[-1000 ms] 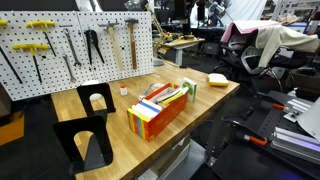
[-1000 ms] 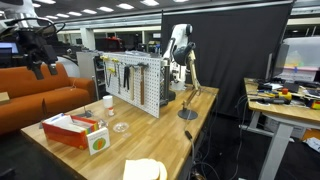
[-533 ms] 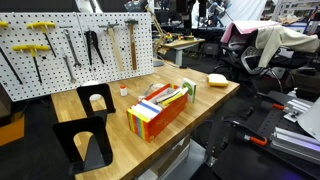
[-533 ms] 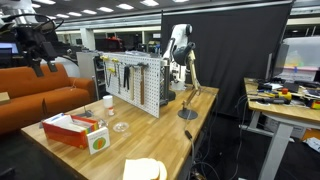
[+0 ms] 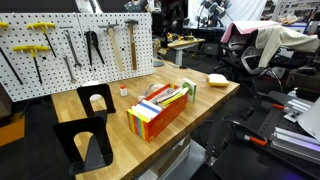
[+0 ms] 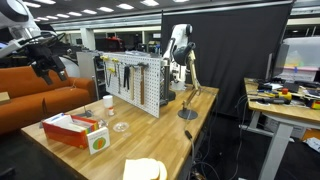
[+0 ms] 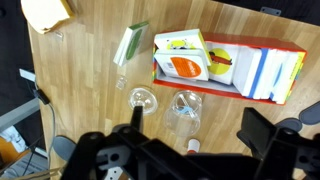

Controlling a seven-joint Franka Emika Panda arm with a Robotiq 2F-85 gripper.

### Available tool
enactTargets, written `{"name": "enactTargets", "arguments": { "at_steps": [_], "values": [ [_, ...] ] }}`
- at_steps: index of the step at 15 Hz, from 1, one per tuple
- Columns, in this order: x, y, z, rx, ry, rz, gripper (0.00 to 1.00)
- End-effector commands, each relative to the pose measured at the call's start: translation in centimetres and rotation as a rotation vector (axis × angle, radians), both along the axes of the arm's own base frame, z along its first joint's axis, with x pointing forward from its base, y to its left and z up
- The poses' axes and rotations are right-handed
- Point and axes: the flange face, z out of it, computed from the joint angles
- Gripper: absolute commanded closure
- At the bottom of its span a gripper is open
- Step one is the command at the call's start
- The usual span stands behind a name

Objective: Remove the spoon from the glass cup and put it in the box

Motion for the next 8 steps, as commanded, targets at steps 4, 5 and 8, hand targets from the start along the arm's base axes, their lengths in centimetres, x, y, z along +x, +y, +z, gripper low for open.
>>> {"name": "enactTargets", "arguments": {
  "at_steps": [4,5,8],
  "values": [
    [5.0,1.9,-7.1,-0.163,-0.059,0.122,0.0],
    [3.4,1.2,-6.4,-0.128,-0.036,0.108,0.0],
    [3.9,1.3,-7.3,-0.131,-0.026,0.104,0.0]
  ]
}}
